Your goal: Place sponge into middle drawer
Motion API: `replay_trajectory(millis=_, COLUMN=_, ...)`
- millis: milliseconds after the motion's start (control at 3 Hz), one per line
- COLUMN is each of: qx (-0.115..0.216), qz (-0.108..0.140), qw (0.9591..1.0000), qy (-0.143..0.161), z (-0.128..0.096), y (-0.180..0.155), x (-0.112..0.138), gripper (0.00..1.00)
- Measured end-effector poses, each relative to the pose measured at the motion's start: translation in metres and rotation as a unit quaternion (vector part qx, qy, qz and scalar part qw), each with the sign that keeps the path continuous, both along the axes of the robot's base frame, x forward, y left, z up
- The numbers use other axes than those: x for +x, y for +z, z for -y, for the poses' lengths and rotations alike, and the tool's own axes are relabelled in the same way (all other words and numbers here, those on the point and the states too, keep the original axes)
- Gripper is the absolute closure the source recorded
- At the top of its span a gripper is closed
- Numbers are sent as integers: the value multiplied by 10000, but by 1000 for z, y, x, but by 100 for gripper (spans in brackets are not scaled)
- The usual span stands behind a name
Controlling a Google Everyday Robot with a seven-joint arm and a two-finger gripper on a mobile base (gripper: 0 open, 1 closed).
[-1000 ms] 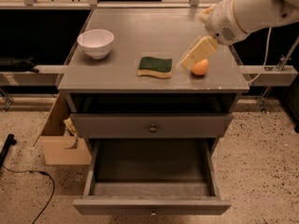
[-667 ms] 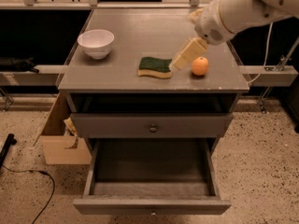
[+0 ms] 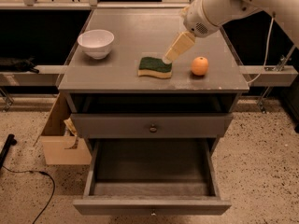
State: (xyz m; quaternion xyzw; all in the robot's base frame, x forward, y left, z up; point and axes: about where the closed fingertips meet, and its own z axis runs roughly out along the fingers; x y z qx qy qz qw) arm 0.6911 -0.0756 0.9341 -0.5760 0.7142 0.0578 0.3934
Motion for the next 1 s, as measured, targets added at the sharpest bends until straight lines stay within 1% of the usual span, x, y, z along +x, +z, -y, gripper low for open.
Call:
replay_trajectory(millis=333, qx=77, qz=-135, qw=9996, qy=-226, z=21, y=-15, x=-6, gripper=0)
replay_trajectory(millis=667, qx=138, qz=-540, qw=9973, qy=-484, z=42, y=-58, x=-28, gripper=0)
replay_trajectory(millis=1000, qx=127, qz=-737, qw=9961, qy=-469, z=38, y=-79, x=-42, gripper=0)
